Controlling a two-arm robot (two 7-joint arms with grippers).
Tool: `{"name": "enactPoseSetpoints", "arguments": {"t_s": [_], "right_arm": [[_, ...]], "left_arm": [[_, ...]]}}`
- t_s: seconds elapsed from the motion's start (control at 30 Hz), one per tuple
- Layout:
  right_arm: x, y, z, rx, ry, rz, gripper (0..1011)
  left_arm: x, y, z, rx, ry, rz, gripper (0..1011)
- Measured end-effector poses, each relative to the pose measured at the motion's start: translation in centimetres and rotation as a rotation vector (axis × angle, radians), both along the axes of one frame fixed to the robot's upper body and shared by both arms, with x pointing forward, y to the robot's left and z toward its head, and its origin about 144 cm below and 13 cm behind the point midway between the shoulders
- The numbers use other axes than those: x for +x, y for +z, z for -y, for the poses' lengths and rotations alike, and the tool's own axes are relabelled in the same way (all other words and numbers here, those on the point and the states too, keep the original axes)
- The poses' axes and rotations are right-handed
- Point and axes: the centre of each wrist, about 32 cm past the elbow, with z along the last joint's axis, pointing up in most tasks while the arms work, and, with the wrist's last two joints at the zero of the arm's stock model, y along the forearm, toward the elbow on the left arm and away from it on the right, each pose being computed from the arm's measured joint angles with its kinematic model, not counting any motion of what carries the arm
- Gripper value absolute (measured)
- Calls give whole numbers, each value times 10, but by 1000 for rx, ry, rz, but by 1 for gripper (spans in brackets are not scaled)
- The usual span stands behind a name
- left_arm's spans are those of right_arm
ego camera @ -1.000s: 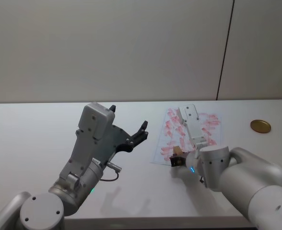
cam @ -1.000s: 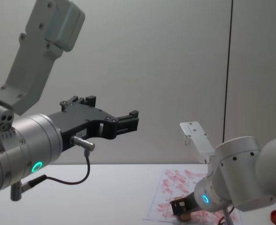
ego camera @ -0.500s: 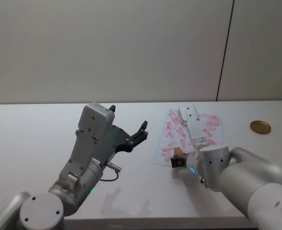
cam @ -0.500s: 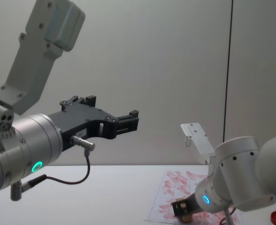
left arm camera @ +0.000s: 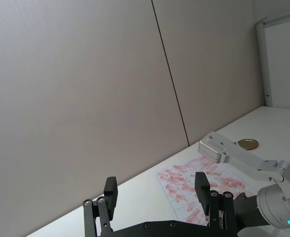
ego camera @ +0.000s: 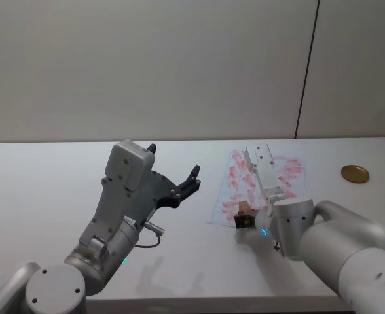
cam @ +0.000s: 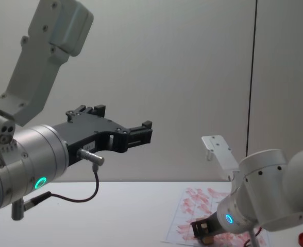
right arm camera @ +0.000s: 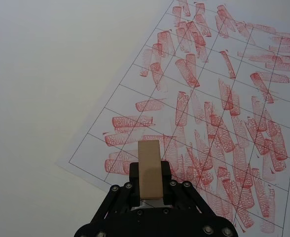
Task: Use the one hand to pick up the stamp and affix it onto the A4 paper.
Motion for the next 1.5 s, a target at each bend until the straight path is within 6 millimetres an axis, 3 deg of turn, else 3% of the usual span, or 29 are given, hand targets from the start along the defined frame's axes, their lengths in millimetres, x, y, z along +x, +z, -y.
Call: {"name": "enactPoseSetpoints", "arguments": {"t_s": [0.33, 0.7, 1.03, 1.5], "right_arm": [[3, 4, 2, 18, -7, 42, 220], [18, 35, -1, 96, 5, 183, 221], [18, 58, -1, 143, -1, 249, 221], [5, 69, 24, 143, -88, 258, 220]], "left_arm": [[0, 0, 0, 0, 0, 0, 993], [0, 0, 0, 0, 0, 0, 993], [0, 0, 0, 0, 0, 0, 993], [0, 0, 0, 0, 0, 0, 993]]}}
